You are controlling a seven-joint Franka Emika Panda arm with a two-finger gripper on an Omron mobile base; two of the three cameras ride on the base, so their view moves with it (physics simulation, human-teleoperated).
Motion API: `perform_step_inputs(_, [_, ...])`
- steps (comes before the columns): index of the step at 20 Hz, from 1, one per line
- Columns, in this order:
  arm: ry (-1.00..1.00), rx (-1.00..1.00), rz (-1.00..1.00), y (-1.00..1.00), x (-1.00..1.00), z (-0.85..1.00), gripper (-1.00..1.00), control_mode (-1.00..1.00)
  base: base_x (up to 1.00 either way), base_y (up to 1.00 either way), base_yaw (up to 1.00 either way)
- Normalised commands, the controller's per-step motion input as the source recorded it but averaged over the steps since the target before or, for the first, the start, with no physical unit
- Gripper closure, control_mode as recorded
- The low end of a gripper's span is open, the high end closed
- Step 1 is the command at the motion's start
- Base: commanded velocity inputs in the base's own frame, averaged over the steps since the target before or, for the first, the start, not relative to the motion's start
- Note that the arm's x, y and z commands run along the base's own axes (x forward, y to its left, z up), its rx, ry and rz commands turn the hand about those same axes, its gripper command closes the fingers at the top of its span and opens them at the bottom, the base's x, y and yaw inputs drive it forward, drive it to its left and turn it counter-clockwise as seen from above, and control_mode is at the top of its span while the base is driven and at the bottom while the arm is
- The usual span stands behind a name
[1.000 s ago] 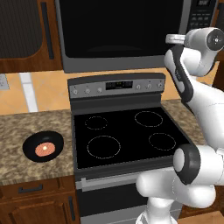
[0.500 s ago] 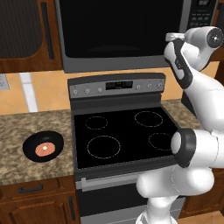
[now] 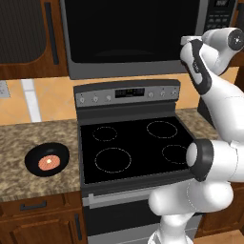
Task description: Open the microwave, place the bowl with waffle inside the microwave, then close the microwave door and turn it on.
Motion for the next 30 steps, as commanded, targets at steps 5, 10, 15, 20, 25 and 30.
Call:
perform_step_inputs(5, [0.0, 0.0, 0.0, 0.01, -0.02, 0.0, 1.0, -1.0, 0.0, 0.0, 0.0])
perform_step_inputs(10, [0.0, 0.0, -0.11, 0.06, -0.72, 0.0, 1.0, -1.0, 0.0, 0.0, 0.0])
perform_step_inputs(15, [-0.08, 0.0, -0.24, 0.03, -1.0, 0.0, 1.0, -1.0, 0.0, 0.0, 0.0])
perform_step_inputs(20, [-0.11, 0.0, -0.39, 0.03, -1.0, 0.0, 1.0, -1.0, 0.0, 0.0, 0.0])
perform_step_inputs(25, [-0.06, -0.01, -0.26, 0.18, -1.0, 0.0, 1.0, -1.0, 0.0, 0.0, 0.0])
perform_step_inputs(30, [-0.11, -0.04, -0.2, 0.38, -1.0, 0.0, 1.0, -1.0, 0.0, 0.0, 0.0])
